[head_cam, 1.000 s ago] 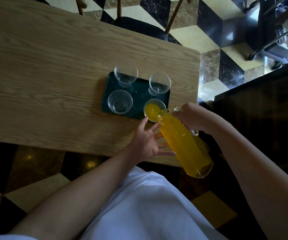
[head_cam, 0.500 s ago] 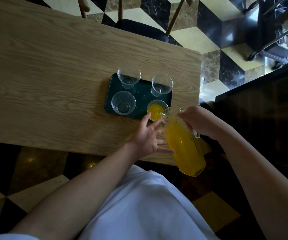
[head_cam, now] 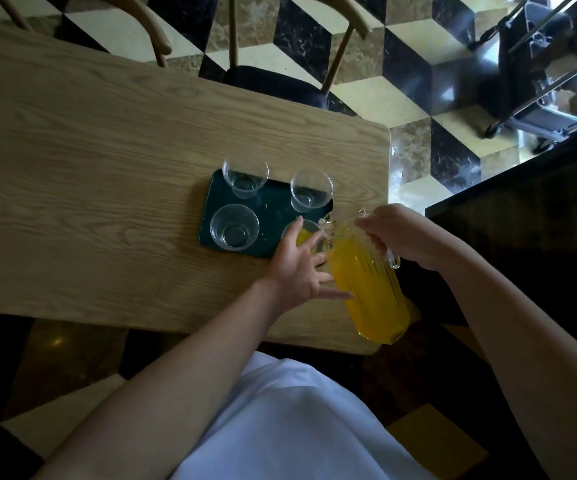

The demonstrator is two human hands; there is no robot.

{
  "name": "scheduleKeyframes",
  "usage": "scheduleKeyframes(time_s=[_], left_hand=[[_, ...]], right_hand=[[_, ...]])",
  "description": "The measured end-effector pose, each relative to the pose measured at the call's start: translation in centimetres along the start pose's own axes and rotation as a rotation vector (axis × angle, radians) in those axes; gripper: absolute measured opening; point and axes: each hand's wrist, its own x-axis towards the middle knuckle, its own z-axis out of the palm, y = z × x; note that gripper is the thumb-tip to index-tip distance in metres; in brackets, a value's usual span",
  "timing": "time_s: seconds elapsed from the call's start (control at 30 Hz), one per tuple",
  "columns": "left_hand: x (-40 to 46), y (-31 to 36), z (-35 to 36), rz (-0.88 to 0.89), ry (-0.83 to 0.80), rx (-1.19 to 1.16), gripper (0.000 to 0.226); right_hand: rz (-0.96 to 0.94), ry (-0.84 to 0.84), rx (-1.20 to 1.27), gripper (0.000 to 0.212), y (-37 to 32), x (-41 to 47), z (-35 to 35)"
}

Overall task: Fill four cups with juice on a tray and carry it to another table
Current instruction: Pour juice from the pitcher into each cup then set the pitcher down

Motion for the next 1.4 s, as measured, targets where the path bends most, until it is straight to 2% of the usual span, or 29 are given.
scheduleKeyframes(time_s=[0.23, 0.33, 0.6, 0.97, 1.4], left_hand=[[1.1, 1.9, 1.7, 0.033, -0.022, 0.032, 0.075], [1.8, 2.7, 2.0, 0.028, -0.020, 0.005, 0.079], [2.3, 4.5, 3.3, 0.044, 0.068, -0.032, 0.073], [2.8, 6.2, 3.4, 0.031, 0.094, -0.141, 0.076], [3.5, 6.6, 3.3, 0.026, 0.145, -0.232, 0.079]], right_hand=[[-0.008, 0.014, -0.023, 0.038, -0.6, 2.5, -2.1], [-0.014, -0.008, -0.025, 0.039, -0.9, 3.4, -3.0], [-0.020, -0.033, -0.057, 0.041, -1.8, 6.2, -4.0], [0.026, -0.117, -0.128, 0.049, -3.0, 9.8, -4.4], [0.057, -0.169, -0.172, 0.047, -4.1, 11.1, -4.6]])
